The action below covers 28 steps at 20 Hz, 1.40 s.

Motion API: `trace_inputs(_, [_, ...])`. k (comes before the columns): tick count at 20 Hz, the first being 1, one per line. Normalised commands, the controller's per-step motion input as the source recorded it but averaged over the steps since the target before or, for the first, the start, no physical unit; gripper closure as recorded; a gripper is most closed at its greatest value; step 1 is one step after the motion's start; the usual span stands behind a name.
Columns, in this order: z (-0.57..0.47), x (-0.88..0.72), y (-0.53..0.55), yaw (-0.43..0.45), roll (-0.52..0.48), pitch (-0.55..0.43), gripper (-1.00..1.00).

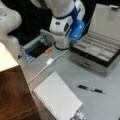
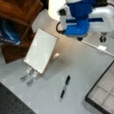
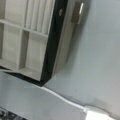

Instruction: Turn on the lamps. Open the box. Pick up the pen. Put it in the box.

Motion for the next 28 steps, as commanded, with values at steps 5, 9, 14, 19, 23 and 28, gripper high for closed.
trace_inputs(5, [-0.18, 0.28, -0.26, 0.233, -0.404, -0.1, -1.0])
trace_inputs(9, [-0.24, 0.28, -0.21, 0.252, -0.341, -0.052, -1.0])
trace_inputs(14, [-0.22, 0.33, -0.04, 0.18, -0.31, 0.013, -1.0])
trace_inputs(19, [-0.08, 0.29, 0.05, 0.253, -0.194, -0.036, -1.0])
trace_inputs(23, [-0.01, 0.24, 0.01, 0.395, -0.09, 0.069, -1.0])
trace_inputs(28, [0.06, 0.23, -0.01, 0.499, -0.113, 0.037, -1.0])
